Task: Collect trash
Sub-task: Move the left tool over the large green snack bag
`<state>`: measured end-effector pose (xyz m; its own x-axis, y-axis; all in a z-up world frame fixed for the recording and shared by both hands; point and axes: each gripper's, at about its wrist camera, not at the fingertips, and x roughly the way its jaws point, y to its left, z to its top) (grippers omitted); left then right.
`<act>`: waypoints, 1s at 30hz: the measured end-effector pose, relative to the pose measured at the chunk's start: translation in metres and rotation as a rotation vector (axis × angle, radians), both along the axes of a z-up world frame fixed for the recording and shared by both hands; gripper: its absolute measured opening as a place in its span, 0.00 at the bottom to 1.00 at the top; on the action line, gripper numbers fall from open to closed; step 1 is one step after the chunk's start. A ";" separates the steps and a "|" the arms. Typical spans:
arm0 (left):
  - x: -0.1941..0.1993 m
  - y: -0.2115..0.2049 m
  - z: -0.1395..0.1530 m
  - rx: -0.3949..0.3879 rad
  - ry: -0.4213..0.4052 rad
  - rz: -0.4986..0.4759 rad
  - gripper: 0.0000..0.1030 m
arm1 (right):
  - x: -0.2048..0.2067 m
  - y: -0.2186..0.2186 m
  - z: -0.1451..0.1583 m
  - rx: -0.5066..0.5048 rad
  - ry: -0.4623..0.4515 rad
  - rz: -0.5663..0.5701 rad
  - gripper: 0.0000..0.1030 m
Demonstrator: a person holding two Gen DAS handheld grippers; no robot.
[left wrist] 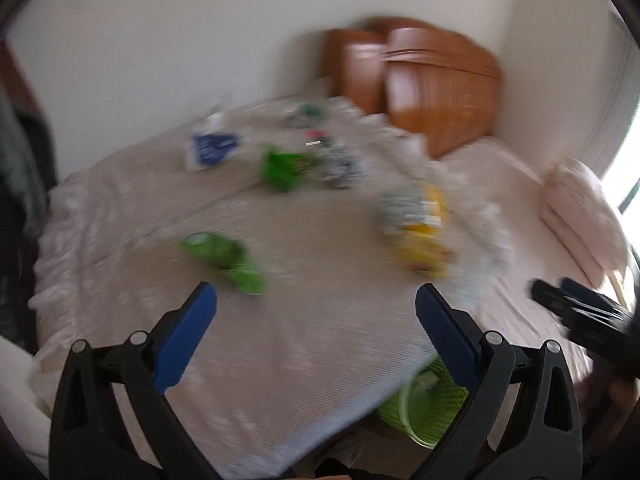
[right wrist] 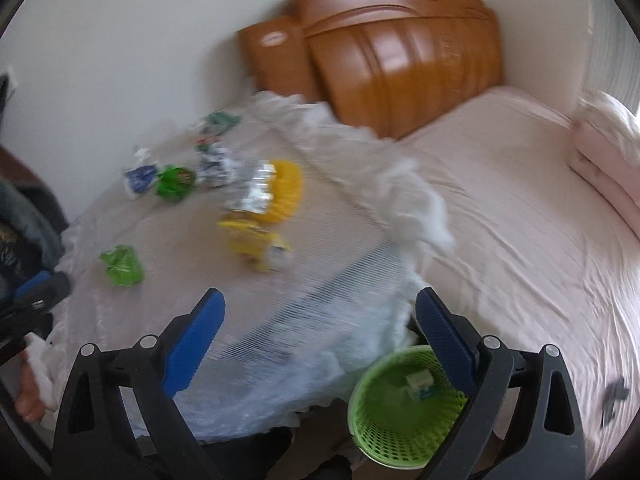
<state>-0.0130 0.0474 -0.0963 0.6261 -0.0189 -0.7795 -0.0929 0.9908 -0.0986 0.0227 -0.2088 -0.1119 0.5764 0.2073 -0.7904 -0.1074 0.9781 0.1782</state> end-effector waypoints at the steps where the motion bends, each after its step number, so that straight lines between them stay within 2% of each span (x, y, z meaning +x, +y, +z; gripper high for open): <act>1: 0.008 0.015 -0.010 -0.007 0.025 0.042 0.93 | 0.003 0.009 0.001 0.001 -0.002 0.012 0.93; 6: 0.049 0.065 -0.053 -0.129 0.117 0.214 0.93 | 0.010 0.044 0.010 0.013 -0.012 0.062 0.93; 9: 0.071 0.078 -0.072 -0.162 0.148 0.288 0.93 | 0.011 0.057 0.011 0.010 -0.008 0.077 0.93; 15: 0.100 0.085 -0.098 -0.119 0.171 0.402 0.93 | 0.013 0.068 0.008 0.007 0.011 0.085 0.93; 19: 0.106 0.084 -0.113 -0.124 0.202 0.439 0.93 | 0.014 0.069 0.006 0.008 0.022 0.087 0.93; 30: 0.112 0.076 -0.121 -0.089 0.188 0.476 0.93 | 0.015 0.066 0.009 -0.001 0.021 0.116 0.93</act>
